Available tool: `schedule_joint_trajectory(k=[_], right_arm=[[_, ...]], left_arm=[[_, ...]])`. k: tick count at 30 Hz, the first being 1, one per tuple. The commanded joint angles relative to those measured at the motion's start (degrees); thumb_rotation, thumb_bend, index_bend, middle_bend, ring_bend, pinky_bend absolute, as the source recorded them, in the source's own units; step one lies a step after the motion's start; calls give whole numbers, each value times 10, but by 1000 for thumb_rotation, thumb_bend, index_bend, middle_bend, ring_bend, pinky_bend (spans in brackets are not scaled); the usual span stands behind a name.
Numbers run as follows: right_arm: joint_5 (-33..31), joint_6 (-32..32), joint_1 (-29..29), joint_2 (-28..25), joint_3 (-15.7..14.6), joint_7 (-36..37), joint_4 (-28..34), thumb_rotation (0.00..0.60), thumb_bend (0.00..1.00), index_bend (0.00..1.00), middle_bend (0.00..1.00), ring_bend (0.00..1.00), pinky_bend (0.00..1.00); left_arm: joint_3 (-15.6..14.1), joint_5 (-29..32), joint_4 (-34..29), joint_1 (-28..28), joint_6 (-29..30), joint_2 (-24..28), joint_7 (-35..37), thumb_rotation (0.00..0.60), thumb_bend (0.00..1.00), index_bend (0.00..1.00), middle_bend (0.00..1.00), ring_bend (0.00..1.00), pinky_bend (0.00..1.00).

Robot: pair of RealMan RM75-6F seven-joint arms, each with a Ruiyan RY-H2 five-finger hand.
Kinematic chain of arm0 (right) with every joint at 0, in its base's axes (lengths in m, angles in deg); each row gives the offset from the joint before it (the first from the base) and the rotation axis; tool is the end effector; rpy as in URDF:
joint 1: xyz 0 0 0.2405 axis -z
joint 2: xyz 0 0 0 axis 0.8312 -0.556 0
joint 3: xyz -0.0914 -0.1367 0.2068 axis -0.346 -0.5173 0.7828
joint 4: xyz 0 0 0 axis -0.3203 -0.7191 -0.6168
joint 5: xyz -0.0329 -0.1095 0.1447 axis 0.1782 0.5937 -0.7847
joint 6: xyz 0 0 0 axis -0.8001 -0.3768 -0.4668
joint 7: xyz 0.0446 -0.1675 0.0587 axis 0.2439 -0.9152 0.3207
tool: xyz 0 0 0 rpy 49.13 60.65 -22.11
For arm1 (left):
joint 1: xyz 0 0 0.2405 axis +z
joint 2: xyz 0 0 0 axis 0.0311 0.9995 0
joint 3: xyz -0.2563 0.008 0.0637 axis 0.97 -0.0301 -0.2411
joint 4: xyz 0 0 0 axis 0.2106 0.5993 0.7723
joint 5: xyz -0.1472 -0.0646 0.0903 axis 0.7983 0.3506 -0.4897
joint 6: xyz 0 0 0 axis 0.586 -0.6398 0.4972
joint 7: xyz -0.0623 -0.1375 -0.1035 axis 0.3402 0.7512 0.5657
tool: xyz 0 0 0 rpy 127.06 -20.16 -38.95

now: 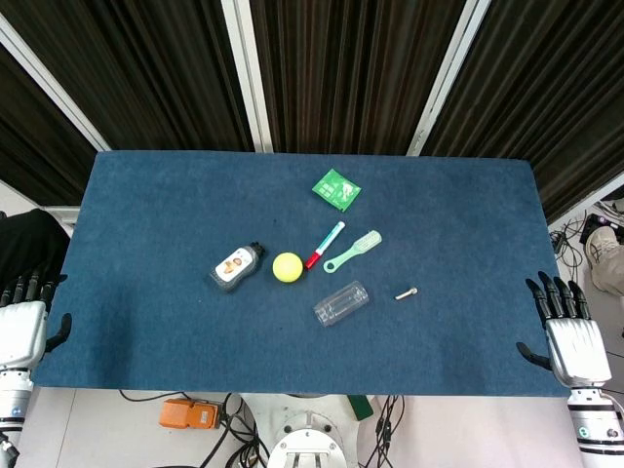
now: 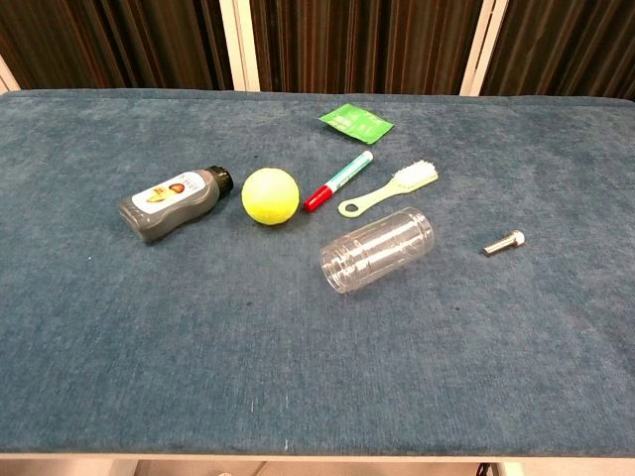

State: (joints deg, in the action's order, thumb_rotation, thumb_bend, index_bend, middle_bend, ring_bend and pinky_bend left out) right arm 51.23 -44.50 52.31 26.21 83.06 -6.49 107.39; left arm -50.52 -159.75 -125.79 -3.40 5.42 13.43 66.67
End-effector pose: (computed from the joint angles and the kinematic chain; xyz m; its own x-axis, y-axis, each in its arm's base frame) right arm -0.2974 -0.2055 0.1712 0.5211 -0.0367 0.8527 -0.8535 -0.0164 0.5208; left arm -0.3244 0.2143 0.1799 0.4822 0.1204 0.8677 0.8611 0.1173 -0.4948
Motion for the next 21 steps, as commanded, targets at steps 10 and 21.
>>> schedule_joint_trajectory(k=[10, 21], right_arm=[[4, -5, 4, -1, 4, 1, 0, 600, 292, 139, 70, 23, 35], [-7, 104, -60, -19, 18, 44, -19, 600, 292, 293, 70, 23, 35]], left_arm=[[-1, -3, -1, 0, -1, 0, -2, 600, 423, 192, 30, 63, 117], [1, 11, -11, 3, -2, 2, 4, 600, 423, 192, 30, 63, 117]])
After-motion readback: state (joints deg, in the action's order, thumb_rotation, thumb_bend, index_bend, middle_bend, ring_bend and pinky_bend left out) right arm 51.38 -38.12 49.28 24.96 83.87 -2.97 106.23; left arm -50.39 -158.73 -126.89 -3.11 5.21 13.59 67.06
